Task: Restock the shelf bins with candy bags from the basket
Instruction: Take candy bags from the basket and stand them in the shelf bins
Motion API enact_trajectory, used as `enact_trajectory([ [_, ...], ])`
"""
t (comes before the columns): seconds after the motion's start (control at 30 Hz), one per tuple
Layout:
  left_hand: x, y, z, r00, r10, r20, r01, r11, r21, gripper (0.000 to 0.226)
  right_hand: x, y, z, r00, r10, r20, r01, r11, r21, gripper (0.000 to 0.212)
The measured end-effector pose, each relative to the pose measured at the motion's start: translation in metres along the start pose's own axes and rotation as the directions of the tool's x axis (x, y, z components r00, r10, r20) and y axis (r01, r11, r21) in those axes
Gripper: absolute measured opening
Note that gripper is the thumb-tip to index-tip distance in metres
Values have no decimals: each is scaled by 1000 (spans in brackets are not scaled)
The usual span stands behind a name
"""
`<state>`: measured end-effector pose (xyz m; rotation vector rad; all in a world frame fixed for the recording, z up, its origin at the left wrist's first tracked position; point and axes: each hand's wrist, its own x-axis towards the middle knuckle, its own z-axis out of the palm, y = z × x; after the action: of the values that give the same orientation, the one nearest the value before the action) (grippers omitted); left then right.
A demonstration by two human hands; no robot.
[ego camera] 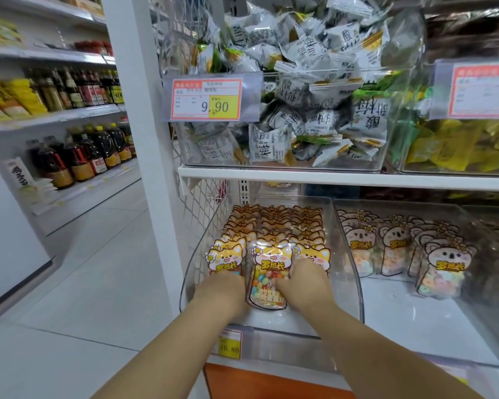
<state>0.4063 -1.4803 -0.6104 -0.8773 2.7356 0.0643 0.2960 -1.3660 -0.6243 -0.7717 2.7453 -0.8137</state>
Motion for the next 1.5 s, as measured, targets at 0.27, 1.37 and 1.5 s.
enact_trajectory([
  [0.27, 16, -12, 12, 987, 69, -148, -90, 986, -141, 45, -4, -2, 10, 937, -307, 167, 336, 923, -186, 5],
  [1.37, 30, -3, 18, 944, 97, -316, -78, 994, 72, 108, -12, -3, -15, 897, -336, 287, 418, 855, -307, 3],
  [1.5, 27, -1, 18, 941, 133, -312, -139, 990, 1, 115, -21, 10, -20, 921, -213, 327, 352, 813, -464, 32],
])
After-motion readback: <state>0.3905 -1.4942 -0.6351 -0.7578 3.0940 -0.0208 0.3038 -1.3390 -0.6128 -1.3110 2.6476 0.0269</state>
